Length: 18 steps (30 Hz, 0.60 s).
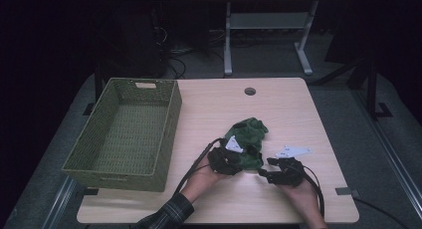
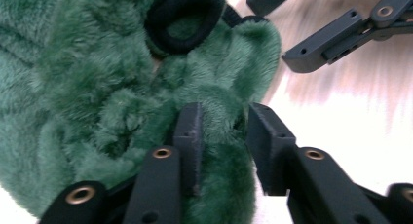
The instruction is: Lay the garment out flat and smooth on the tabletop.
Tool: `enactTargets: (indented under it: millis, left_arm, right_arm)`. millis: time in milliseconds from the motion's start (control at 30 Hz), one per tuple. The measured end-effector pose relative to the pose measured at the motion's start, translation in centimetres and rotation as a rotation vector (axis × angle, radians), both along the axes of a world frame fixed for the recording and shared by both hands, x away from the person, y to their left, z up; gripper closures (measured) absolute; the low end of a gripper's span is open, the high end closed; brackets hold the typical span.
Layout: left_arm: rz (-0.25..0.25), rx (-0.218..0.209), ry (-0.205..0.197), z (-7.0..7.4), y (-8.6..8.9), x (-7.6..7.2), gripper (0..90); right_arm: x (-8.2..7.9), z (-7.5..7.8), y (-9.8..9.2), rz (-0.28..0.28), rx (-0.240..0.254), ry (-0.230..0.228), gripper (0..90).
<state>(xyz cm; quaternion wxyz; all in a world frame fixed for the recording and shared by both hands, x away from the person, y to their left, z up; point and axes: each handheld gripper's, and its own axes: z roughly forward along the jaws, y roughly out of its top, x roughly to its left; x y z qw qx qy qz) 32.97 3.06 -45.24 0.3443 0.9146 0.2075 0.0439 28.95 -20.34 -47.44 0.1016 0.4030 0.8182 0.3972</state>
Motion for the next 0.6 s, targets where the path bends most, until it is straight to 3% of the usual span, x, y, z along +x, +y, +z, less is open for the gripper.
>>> enactTargets:
  millis: [200, 333, 533, 600]
  left_arm:
    - [0.002, 0.003, 0.0, -0.1, 0.3, 0.3, 82.4]
    - [0.008, -0.027, 0.022, -0.2, 0.3, 0.3, 87.2]
    - [0.0, -0.073, 0.041, 0.5, 0.5, 0.3, 87.7]
    - [-0.01, -0.091, 0.04, 1.3, 0.7, 0.1, 87.7]
  right_arm:
    - [0.4, -0.3, 0.7, 0.017, 0.002, -0.023, 65.2]
    - [0.5, -0.3, 0.7, 0.014, -0.007, -0.021, 79.0]
    - [0.3, 0.2, 0.7, 0.011, -0.022, -0.038, 82.1]
    - [0.2, 0.8, 0.4, 0.011, -0.02, -0.053, 82.4]
